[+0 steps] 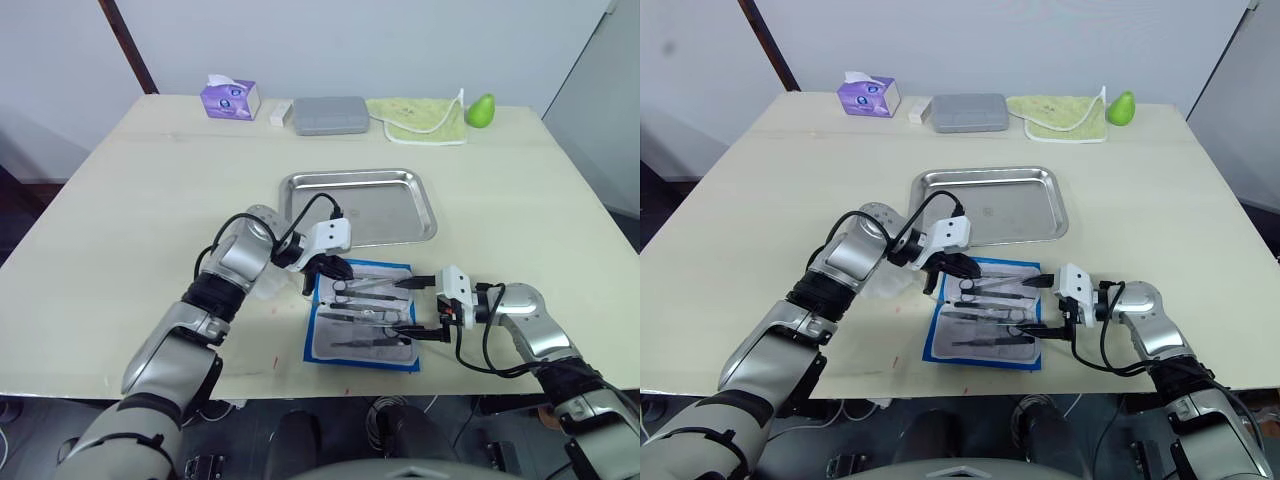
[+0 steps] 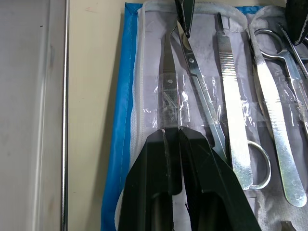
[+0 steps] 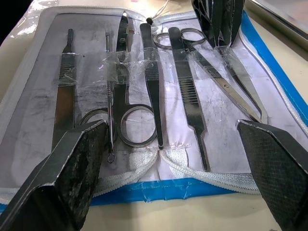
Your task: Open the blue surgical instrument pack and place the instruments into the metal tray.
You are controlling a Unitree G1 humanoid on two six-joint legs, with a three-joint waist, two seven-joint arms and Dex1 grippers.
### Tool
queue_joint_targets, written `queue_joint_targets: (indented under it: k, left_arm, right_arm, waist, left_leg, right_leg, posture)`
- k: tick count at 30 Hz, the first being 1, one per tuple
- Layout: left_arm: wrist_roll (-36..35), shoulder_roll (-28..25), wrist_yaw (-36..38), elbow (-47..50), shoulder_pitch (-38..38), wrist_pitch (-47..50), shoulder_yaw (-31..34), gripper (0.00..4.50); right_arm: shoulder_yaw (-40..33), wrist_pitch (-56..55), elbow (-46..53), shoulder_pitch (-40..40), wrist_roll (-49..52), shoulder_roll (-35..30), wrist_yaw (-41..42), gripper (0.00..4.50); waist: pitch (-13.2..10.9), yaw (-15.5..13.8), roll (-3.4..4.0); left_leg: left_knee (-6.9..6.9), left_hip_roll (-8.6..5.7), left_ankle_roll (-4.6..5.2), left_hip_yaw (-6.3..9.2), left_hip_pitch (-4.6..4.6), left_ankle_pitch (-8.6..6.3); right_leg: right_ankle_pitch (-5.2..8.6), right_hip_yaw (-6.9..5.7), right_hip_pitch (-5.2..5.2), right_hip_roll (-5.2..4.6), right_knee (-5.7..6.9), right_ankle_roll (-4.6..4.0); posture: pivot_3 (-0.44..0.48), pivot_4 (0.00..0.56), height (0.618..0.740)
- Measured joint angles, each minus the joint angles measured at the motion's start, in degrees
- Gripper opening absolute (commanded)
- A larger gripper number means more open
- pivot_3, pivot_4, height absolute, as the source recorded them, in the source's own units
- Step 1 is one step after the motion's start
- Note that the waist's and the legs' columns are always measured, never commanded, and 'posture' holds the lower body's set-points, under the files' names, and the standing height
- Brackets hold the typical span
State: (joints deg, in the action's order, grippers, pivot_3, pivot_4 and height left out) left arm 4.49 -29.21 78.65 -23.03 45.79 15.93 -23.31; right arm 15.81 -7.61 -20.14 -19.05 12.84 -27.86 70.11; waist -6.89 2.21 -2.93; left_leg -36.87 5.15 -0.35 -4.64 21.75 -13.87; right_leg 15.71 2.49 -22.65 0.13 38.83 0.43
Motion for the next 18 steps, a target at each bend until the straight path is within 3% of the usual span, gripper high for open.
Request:
queue_joint_targets:
  k: [18]
  left_arm:
    - [0.3,-6.5,3.3,4.0,0.1,2.7,0.1,0.08]
  right_arm:
    - [1.6,0.8,0.0,-1.3,0.0,-0.8,0.0,4.50]
  waist:
    - [0.0,0.1,-0.01]
  left_leg:
    - [0.08,0.00,0.00,0.19,-0.04,0.00]
  right_leg:
    - [0.04,0.00,0.00,-0.03,-0.01,-0.06]
  posture:
    - [0.000,0.150,0.740]
